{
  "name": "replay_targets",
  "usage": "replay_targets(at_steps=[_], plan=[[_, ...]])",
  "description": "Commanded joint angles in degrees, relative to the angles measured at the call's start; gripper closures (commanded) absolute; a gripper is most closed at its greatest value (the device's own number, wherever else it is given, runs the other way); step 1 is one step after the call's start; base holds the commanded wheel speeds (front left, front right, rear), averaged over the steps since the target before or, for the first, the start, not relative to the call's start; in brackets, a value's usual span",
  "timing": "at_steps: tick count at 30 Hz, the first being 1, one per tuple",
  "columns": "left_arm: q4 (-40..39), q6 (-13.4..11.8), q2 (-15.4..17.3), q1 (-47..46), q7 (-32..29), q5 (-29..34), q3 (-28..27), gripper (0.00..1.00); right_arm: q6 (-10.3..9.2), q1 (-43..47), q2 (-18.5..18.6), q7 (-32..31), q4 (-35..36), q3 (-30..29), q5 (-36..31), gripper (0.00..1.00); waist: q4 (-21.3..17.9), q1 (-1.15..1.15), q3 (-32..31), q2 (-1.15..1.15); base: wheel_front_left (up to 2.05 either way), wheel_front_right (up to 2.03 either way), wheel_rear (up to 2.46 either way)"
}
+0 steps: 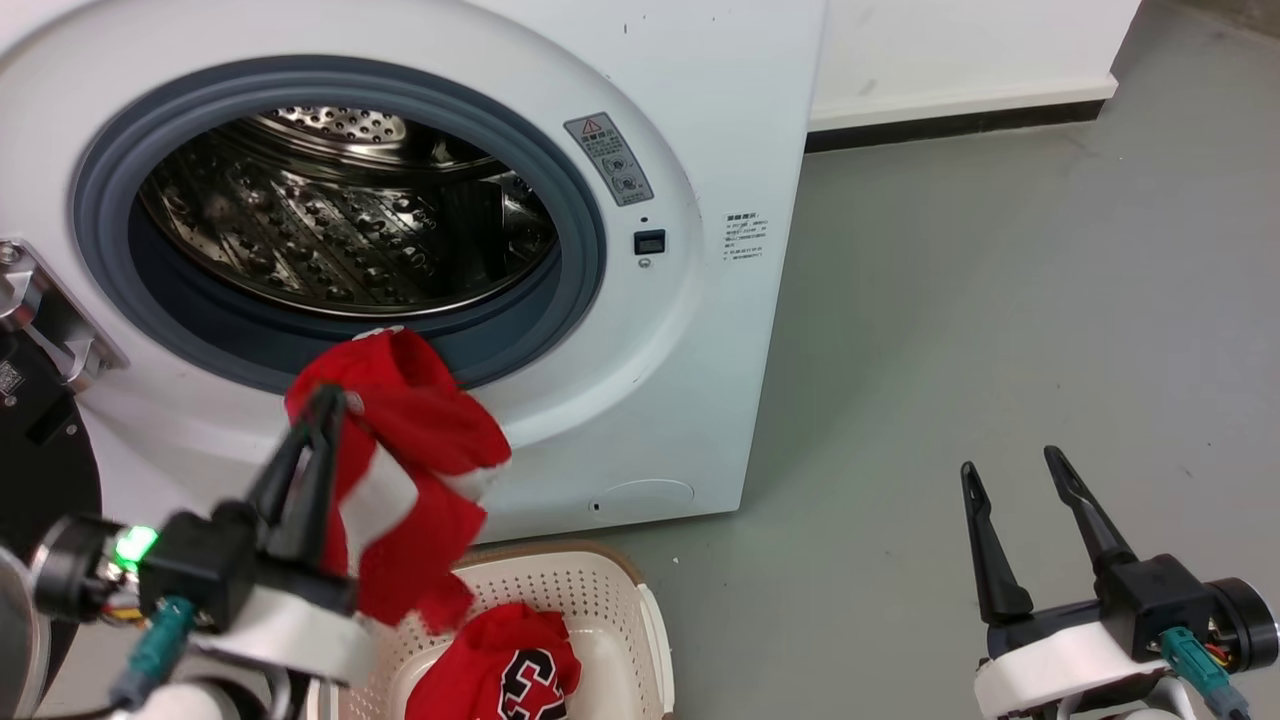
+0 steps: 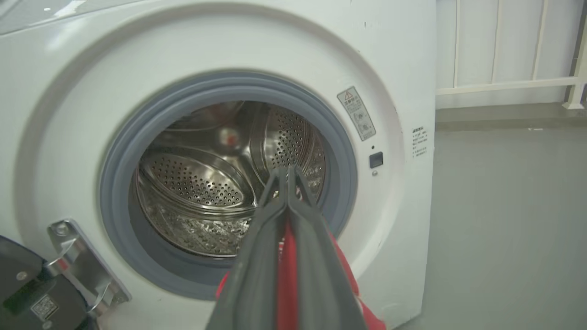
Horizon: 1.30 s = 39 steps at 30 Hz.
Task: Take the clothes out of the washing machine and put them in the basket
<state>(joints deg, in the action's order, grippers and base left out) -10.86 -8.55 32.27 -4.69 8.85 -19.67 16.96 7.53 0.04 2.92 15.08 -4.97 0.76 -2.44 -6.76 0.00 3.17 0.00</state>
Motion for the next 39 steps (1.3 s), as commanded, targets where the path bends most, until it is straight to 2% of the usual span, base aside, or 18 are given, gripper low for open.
replay_targets(at_steps=[1,8,17,23,28,33,39], plan=[[-0.33,0.29,0.25,1.09,-0.27,0.03,0.57,1.0,-0.08,-0.25,-0.08,0.13,-0.03,0.12,0.24,0.0,-0.01,0.0,0.44,0.0,0.0,0.0,0.0],[5.78,2.97,-1.03,4.17,-4.15,-0.98,6.12,1.0,-0.08,-1.68,-0.08,0.13,-0.3,0.2,0.33,0.0,-0.64,0.0,3.13,0.0,0.0,0.0,0.0],[22.95,7.36,-3.74,-0.55,-5.77,0.29,12.11,1.0,-0.08,-4.35,-0.07,0.13,0.09,1.22,0.11,0.0,-3.6,0.0,9.44,0.0,0.0,0.0,0.0],[37.5,8.22,-7.06,-6.93,-4.62,-0.68,11.92,1.0,-0.08,-6.63,-0.08,0.13,0.95,1.49,0.49,0.0,-6.59,0.0,15.73,0.0,0.0,0.0,0.0],[46.45,8.43,-8.12,-12.77,-3.78,-0.38,11.42,1.0,-0.08,-8.15,-0.1,0.13,1.5,1.86,1.19,0.0,-8.55,0.0,20.61,0.0,0.0,0.0,0.0],[56.87,7.39,-9.57,-18.97,-0.89,-2.45,8.66,1.0,-0.08,-9.35,-0.11,0.13,1.78,2.02,2.05,0.0,-10.35,0.0,25.21,0.0,0.0,0.0,0.0],[67.76,7.02,-10.65,-23.93,1.92,-2.56,8.37,1.0,-0.08,-10.11,-0.09,0.13,2.14,2.61,3.14,0.0,-11.76,0.0,28.37,0.0,0.0,0.0,0.0]])
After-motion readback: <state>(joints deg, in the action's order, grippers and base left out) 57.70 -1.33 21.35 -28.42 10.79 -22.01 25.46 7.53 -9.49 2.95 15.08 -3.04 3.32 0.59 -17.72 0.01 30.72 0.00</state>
